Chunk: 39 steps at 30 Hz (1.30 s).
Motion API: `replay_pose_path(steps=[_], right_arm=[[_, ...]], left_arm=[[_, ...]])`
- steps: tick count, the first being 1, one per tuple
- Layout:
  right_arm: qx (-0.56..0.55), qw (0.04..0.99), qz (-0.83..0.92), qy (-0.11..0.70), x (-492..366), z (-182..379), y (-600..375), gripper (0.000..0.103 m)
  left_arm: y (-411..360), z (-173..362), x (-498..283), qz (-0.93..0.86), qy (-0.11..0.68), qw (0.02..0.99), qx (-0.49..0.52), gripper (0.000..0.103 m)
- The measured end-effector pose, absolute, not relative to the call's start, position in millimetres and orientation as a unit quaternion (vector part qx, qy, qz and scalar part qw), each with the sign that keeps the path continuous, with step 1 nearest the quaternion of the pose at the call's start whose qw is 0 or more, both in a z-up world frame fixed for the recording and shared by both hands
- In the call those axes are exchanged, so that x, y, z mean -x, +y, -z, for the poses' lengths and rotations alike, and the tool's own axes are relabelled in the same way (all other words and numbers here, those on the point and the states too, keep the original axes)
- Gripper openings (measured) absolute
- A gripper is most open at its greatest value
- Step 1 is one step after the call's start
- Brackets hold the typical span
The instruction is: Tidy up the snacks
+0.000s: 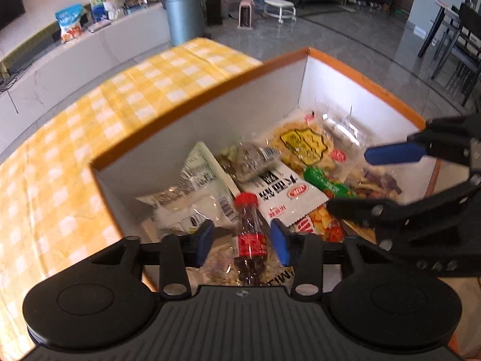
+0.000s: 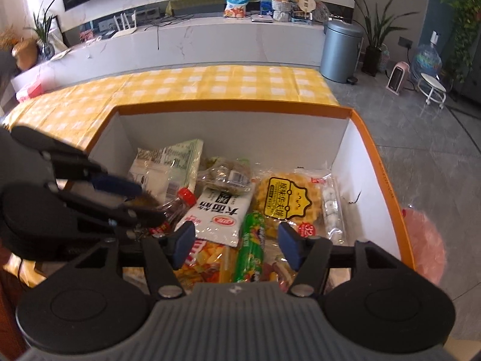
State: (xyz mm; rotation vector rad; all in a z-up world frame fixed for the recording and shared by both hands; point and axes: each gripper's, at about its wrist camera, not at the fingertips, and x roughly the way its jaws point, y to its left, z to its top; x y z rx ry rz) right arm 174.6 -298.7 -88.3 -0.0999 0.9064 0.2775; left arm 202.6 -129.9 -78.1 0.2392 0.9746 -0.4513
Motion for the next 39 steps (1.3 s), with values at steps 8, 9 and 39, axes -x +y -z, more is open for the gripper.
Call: replay_pose_path(steps=[8, 9, 39], right_arm=[[0.066, 0.892, -0.129, 0.429, -165, 68, -287, 0.076], [0.071, 0.893, -0.132, 0.424, -162, 62, -283, 0.081], [0.033, 0.976, -0.075, 0.201, -23, -6, -192, 0.096]], left_arm=[[-103, 37, -180, 0.213, 0.41, 0.881, -0.105, 0.068], [-99, 31, -176, 0.213, 0.398, 0.887, -0.101, 0.069], [-11, -19, -44, 0.01, 0.16, 0.986, -0.052, 0.096]])
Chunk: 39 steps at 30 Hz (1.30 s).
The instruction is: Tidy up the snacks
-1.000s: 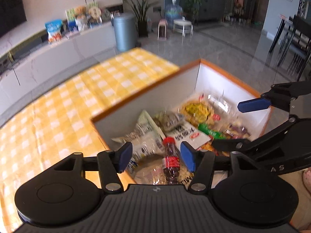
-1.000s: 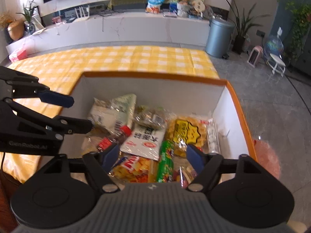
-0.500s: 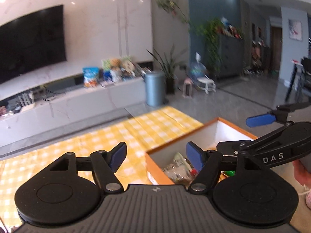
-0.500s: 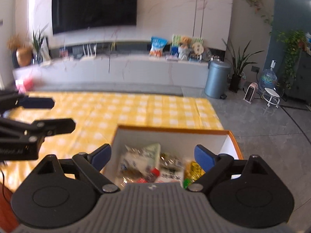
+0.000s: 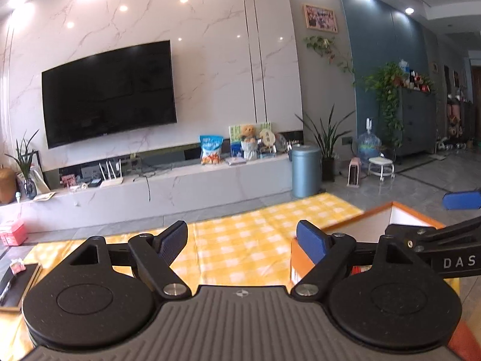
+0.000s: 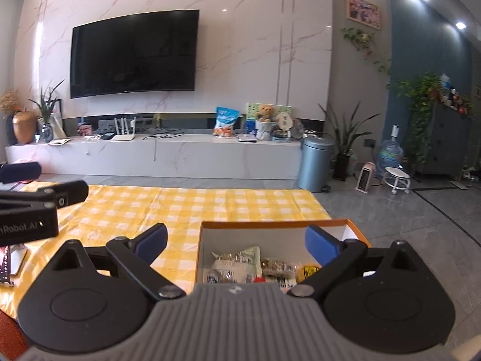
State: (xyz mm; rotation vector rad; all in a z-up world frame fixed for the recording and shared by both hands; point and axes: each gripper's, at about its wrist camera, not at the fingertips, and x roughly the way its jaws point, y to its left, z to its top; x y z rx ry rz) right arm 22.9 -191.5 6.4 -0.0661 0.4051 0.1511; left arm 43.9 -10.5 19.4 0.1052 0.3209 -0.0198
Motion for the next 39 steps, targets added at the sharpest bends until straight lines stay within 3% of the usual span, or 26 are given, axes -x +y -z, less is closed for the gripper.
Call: replay_pose_path(steps=[17, 39], right_arm=[[0.004, 0.946, 0.013, 0.324, -32, 56, -196, 0.096], [0.016, 0.948, 0.008, 0.319, -31, 57, -191, 0.097]], left_arm=[[0, 35, -43, -0.008, 0.286, 0.957, -0.037, 0.097], [0, 40, -38, -0.008, 0.297, 0.954, -0.03, 0.097]])
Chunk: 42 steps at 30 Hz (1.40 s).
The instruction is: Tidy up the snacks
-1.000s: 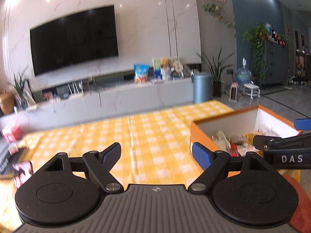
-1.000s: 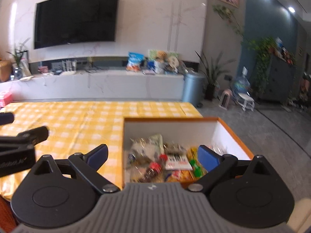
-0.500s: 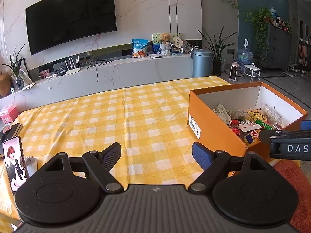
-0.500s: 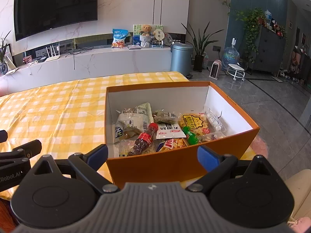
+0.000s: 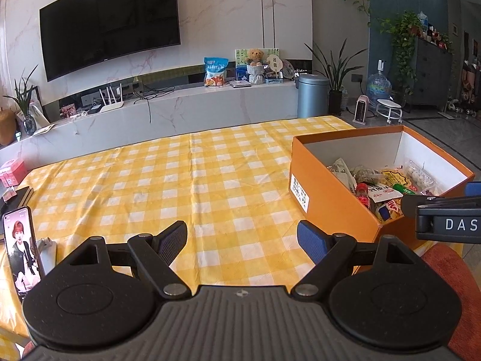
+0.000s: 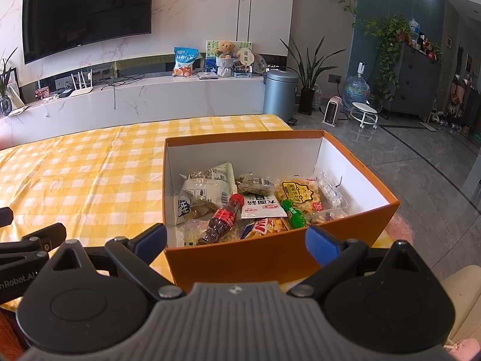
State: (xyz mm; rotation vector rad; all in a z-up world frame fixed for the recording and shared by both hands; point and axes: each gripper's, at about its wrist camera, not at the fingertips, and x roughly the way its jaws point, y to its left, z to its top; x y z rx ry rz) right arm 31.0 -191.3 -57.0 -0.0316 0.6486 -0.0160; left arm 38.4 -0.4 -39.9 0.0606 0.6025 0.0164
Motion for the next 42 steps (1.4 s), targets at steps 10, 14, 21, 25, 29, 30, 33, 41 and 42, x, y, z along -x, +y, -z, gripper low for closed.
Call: replay_pose_path(steps=[10, 14, 21, 25, 29, 30, 33, 41, 42], right_arm=[[0.021, 0.948, 0.004, 0.317, -30.3, 56.3, -188.9, 0.097], [0.023, 0.949, 0.002, 0.315, -30.0, 55.7, -187.9, 0.097], [0.023, 0.949, 0.002, 0.314, -29.5, 55.4, -187.6, 0.097], [0.024, 0.95, 0.001, 0.312, -29.0, 55.1, -185.9, 0.097], [0.024, 0.949, 0.001, 0.314, -28.4, 55.8, -185.6, 0.097], [0.024, 0.949, 0.001, 0.314, -28.4, 55.8, -185.5, 0.097], [0.024, 0.949, 0.001, 0.314, -28.3, 55.8, -185.5, 0.097], [0.026, 0.95, 0.002, 0.312, -28.0, 56.3, -185.1, 0.098], [0.026, 0.95, 0.002, 0.312, -28.0, 56.4, -185.1, 0.098]], left_arm=[[-0.9, 40.5, -37.7, -0.006, 0.298, 0.954, -0.029, 0.097], [-2.9, 42.0, -35.8, -0.004, 0.298, 0.954, -0.028, 0.097], [-3.2, 40.9, -35.0, -0.002, 0.299, 0.954, -0.028, 0.097], [-3.1, 40.9, -35.1, -0.002, 0.299, 0.954, -0.028, 0.097], [-3.3, 40.8, -35.1, -0.002, 0.299, 0.954, -0.029, 0.097], [-3.9, 41.0, -34.3, -0.002, 0.3, 0.954, -0.029, 0.097], [-3.7, 41.0, -33.8, -0.002, 0.299, 0.954, -0.027, 0.097], [-4.9, 39.7, -34.9, 0.001, 0.301, 0.953, -0.027, 0.097], [-4.1, 39.6, -35.4, 0.001, 0.301, 0.953, -0.027, 0.097]])
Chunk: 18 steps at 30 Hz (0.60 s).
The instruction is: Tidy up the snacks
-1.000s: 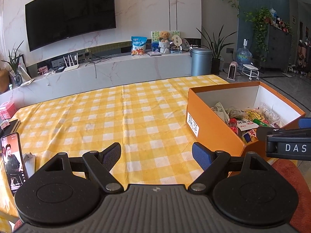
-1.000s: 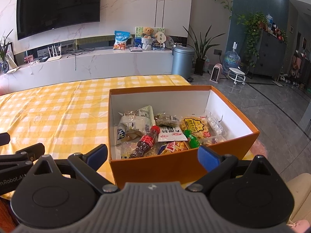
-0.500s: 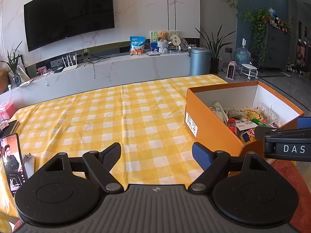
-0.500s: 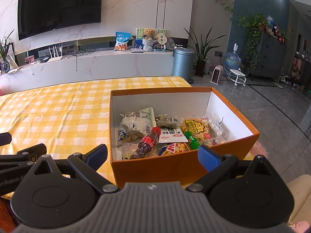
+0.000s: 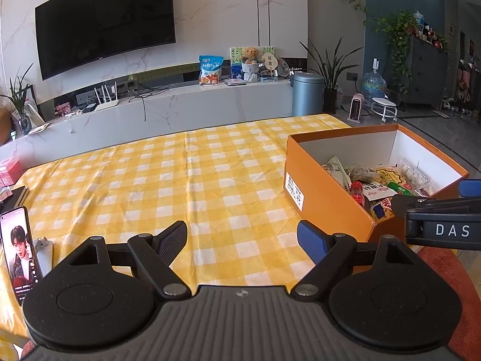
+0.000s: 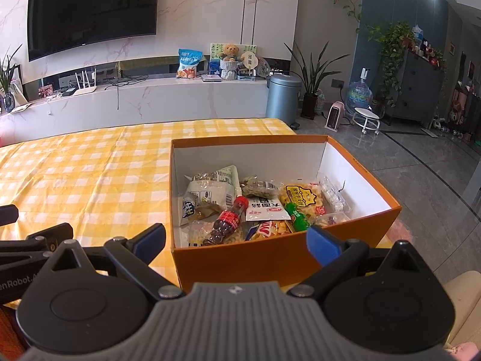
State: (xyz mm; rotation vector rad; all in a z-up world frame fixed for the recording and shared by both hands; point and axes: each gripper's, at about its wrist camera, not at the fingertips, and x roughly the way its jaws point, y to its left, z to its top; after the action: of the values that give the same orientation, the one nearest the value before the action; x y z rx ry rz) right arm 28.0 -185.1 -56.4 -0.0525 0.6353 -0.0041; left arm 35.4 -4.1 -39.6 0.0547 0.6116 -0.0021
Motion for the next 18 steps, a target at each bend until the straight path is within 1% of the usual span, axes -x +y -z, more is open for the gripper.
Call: replay_pose_path(steps=[5, 7, 18], right_arm=[[0.026, 0.95, 0.002, 0.312, -27.9, 56.2, -184.8, 0.098], [0.025, 0.95, 0.002, 0.311, -27.8, 56.3, -184.9, 0.1], [0.028, 0.95, -0.002, 0.311, -27.3, 56.4, -183.6, 0.1]], left_arm=[[-5.5, 39.6, -34.7, 0.002, 0.301, 0.953, -0.026, 0.097], [-5.5, 39.2, -35.1, 0.002, 0.301, 0.953, -0.026, 0.097], [-6.6, 39.1, -34.0, 0.004, 0.302, 0.953, -0.024, 0.097]])
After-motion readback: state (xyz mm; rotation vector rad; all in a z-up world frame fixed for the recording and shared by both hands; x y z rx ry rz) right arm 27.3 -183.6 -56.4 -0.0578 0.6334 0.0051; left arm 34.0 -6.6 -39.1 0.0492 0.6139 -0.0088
